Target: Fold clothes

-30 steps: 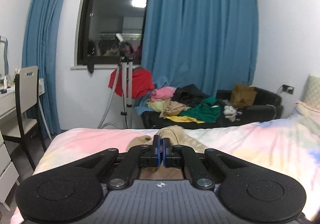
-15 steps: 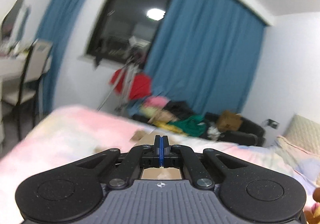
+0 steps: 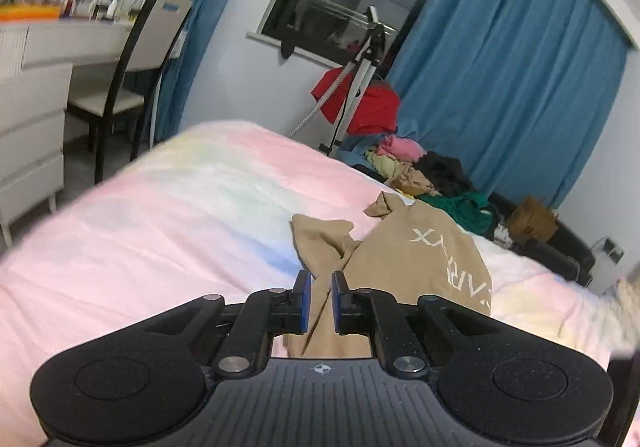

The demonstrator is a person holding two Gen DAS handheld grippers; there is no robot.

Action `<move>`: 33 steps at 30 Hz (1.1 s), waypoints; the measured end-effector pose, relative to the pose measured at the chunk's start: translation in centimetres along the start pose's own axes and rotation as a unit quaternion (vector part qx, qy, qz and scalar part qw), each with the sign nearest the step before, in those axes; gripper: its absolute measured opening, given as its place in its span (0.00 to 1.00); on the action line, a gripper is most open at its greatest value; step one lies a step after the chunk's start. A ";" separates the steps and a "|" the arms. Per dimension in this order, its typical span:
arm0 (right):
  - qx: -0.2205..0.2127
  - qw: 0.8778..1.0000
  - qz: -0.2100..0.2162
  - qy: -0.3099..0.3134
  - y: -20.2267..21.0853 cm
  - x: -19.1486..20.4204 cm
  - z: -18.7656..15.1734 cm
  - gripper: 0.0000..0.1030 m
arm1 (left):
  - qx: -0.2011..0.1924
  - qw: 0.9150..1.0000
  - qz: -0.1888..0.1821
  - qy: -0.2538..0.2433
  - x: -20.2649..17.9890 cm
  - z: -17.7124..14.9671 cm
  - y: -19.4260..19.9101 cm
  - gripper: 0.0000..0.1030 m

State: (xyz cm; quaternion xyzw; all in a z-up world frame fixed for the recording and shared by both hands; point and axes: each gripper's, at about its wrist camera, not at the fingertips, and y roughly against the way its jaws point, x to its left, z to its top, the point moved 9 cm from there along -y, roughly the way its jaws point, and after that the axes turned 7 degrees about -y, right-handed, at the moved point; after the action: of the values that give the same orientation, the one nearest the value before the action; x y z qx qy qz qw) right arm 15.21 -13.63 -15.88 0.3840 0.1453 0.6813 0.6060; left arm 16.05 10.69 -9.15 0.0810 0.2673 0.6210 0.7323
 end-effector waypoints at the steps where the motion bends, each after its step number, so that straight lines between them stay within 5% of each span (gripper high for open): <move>1: 0.009 1.000 -0.008 -0.020 -0.5 -0.4 0.9 0.35 | 0.003 1.000 -0.003 0.002 0.3 -0.4 -0.8 0.10; 8: 0.035 0.991 0.004 -0.126 -3.5 -1.3 2.1 0.32 | 0.032 0.999 -0.017 -0.017 1.2 -2.9 -5.3 0.14; 14: -0.040 0.991 0.068 -0.107 -4.8 -1.3 5.2 0.32 | -0.002 0.998 -0.065 -0.023 1.7 -1.9 -7.1 0.14; 17: -0.078 0.991 0.087 -0.070 -5.3 -1.1 6.1 0.30 | 0.007 0.990 -0.121 -0.077 -0.6 -0.1 -8.1 0.14; 20: -0.067 0.988 0.106 -0.093 -5.3 -1.8 6.7 0.18 | -0.034 0.985 -0.133 -0.107 -2.5 1.2 -6.8 0.38; 23: -0.087 0.983 0.123 -0.101 -3.5 -2.3 7.3 0.13 | -0.015 0.977 -0.138 -0.161 -4.2 -1.1 -6.4 0.40; 26: -0.105 0.976 0.145 -0.123 -0.7 -3.0 7.0 0.12 | 0.014 0.957 -0.135 -0.256 -6.5 -4.4 -5.3 0.42; 28: -0.092 0.974 0.159 -0.135 1.1 -3.0 6.7 0.12 | 0.019 0.932 -0.129 -0.339 -9.1 -6.5 -4.3 0.52; 31: -0.092 0.975 0.162 -0.125 4.6 -3.5 5.9 0.12 | -0.015 0.875 -0.116 -0.470 -12.7 -9.8 -2.8 0.71; 33: -0.107 0.973 0.167 -0.115 7.0 -3.6 5.6 0.12 | 0.006 0.838 -0.095 -0.538 -14.2 -12.3 -3.5 0.70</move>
State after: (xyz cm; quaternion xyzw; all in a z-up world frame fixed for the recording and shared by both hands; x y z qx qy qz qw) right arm 14.05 -20.03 -8.77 0.4117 -0.0650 0.7357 0.5339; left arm 11.81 -6.19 -17.02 0.3808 -0.1583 0.4058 0.8156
